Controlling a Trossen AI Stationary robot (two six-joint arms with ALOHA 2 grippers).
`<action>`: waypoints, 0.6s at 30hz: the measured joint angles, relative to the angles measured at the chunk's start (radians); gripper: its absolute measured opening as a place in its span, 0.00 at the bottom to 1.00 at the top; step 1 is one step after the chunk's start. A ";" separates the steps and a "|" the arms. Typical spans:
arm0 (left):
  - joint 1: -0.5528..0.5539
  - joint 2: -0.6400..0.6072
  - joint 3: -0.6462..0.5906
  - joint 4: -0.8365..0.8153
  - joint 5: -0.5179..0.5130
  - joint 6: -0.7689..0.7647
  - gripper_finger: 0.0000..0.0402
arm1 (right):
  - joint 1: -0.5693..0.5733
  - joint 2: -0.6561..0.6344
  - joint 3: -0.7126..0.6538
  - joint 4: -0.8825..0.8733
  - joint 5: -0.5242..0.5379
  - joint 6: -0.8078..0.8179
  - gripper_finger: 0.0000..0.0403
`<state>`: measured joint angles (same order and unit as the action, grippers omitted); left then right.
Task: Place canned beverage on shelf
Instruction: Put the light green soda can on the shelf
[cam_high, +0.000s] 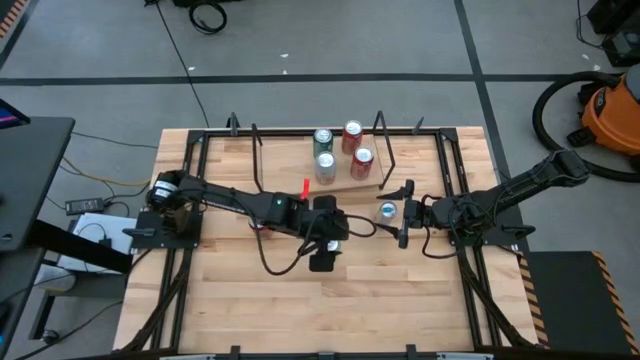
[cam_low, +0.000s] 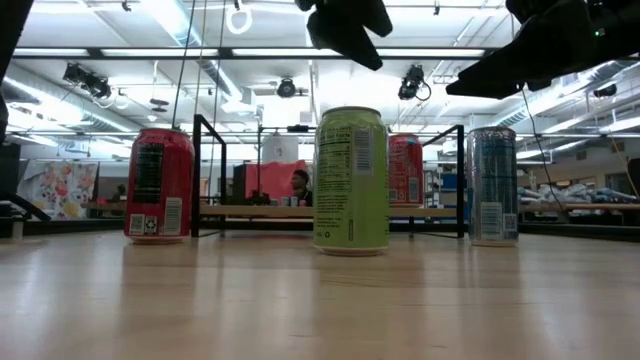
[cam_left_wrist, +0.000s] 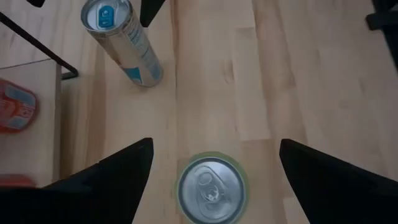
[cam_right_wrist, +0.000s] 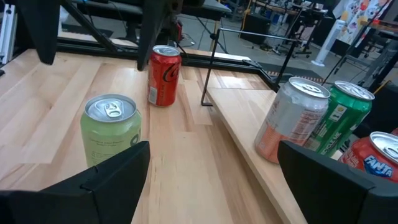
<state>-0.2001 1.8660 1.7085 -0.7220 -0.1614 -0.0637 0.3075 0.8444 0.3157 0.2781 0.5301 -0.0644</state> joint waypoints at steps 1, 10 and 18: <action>0.000 0.000 0.000 0.000 -0.003 0.003 0.90 | -0.001 0.000 0.000 0.002 0.000 0.003 0.90; 0.002 0.056 -0.001 -0.011 -0.010 0.021 0.90 | -0.001 0.001 0.000 0.007 0.000 0.004 0.90; 0.007 0.075 -0.001 -0.008 0.000 0.026 0.90 | -0.001 0.014 0.000 0.007 0.000 0.003 0.90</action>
<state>-0.1928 1.9411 1.7077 -0.7296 -0.1613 -0.0379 0.3069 0.8582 0.3161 0.2854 0.5300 -0.0612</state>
